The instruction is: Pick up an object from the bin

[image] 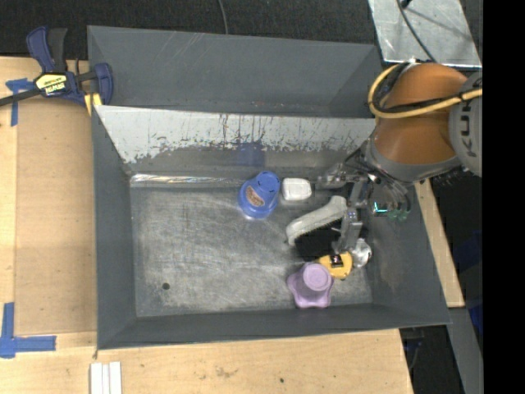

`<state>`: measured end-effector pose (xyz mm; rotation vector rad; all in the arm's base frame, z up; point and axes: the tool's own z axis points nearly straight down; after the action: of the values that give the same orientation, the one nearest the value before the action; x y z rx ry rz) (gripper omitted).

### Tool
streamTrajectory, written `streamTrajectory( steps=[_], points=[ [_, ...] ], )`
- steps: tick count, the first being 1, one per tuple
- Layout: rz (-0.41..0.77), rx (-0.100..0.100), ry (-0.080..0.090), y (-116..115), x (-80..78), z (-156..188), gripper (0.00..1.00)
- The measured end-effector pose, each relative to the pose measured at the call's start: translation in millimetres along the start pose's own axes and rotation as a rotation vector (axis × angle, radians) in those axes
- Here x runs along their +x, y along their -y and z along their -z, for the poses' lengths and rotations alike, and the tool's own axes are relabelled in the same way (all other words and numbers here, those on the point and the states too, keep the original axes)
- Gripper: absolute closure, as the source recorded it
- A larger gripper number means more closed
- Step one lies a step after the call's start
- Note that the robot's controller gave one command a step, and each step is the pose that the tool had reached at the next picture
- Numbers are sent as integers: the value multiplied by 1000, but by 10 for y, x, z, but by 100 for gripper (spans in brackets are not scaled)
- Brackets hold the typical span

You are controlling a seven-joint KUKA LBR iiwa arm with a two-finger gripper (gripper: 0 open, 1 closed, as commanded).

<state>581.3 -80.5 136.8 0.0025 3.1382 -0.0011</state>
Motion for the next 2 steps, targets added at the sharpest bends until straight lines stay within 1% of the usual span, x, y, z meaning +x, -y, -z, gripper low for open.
streamTrajectory(
  steps=[1, 2],
  points=[
    [472, -22, -1, 284, -36, -511, 100],
    [472, -22, -1, 285, -36, -511, 100]
  ],
)
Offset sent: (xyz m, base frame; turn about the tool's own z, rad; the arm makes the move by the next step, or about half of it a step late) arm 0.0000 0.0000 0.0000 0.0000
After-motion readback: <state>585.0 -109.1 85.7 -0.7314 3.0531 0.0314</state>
